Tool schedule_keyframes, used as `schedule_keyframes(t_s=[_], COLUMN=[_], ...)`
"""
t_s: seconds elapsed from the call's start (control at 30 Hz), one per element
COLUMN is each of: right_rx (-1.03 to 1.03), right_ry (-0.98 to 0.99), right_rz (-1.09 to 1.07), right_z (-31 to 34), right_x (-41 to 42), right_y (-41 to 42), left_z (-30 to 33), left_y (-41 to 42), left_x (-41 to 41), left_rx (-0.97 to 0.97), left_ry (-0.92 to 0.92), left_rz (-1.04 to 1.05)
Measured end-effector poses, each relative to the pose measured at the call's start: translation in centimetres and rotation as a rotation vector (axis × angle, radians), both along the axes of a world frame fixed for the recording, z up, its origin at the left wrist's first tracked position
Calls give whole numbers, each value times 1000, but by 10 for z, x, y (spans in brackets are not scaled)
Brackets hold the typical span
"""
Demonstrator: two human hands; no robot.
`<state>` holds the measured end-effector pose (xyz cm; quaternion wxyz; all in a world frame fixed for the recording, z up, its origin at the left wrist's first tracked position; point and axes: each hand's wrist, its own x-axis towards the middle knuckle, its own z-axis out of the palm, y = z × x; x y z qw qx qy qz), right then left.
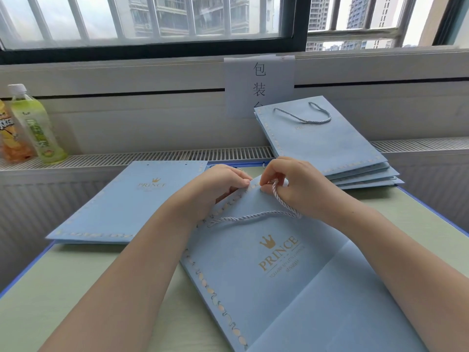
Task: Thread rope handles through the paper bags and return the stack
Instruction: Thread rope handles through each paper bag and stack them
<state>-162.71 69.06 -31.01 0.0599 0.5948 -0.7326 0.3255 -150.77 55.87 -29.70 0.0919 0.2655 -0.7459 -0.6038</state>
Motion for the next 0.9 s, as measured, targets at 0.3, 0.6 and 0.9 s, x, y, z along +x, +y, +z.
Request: schedule_keyframes(t_s=[0.3, 0.6, 0.9], right_rx=[28, 70, 2], right_ry=[-41, -138, -343], right_rz=[15, 22, 89], right_z=[2, 4, 4], right_x=[1, 2, 0], right_y=[1, 4, 4], left_z=[3, -1, -5], left_y=[-4, -6, -5], left_x=[9, 6, 2], left_rx=[275, 194, 170], left_ry=[-56, -22, -59], left_rz=[-213, -157, -77])
